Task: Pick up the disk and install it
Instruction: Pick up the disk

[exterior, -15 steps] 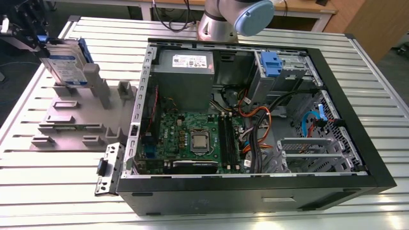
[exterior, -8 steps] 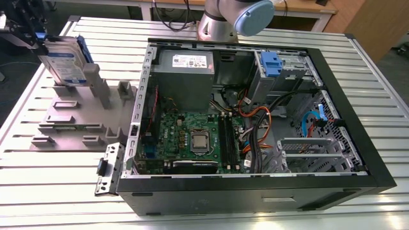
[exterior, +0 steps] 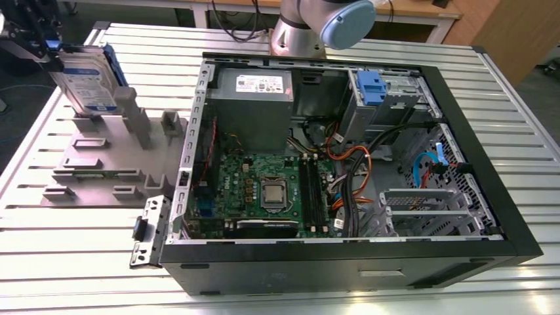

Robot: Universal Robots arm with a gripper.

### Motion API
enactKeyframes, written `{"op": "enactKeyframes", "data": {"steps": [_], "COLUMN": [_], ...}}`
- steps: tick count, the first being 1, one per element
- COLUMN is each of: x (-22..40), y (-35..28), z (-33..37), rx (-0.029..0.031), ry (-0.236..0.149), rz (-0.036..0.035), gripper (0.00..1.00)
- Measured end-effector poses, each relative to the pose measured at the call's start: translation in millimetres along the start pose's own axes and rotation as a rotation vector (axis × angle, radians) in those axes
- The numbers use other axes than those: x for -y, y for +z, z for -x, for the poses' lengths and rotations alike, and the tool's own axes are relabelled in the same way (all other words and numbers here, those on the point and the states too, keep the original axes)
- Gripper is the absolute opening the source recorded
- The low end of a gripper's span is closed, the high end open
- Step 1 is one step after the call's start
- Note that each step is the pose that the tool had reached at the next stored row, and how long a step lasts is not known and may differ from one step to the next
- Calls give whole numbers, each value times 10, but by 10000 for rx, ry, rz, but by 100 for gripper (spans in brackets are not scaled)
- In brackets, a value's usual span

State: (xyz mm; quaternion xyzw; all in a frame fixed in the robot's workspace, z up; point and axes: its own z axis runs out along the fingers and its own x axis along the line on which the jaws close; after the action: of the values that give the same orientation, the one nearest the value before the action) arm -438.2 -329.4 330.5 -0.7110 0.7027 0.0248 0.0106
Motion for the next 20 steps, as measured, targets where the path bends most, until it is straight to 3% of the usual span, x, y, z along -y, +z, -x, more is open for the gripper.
{"op": "enactKeyframes", "data": {"steps": [20], "x": [-3], "y": [-157], "z": [8], "rx": [1], "ry": [0], "rz": [-2], "gripper": [37]}}
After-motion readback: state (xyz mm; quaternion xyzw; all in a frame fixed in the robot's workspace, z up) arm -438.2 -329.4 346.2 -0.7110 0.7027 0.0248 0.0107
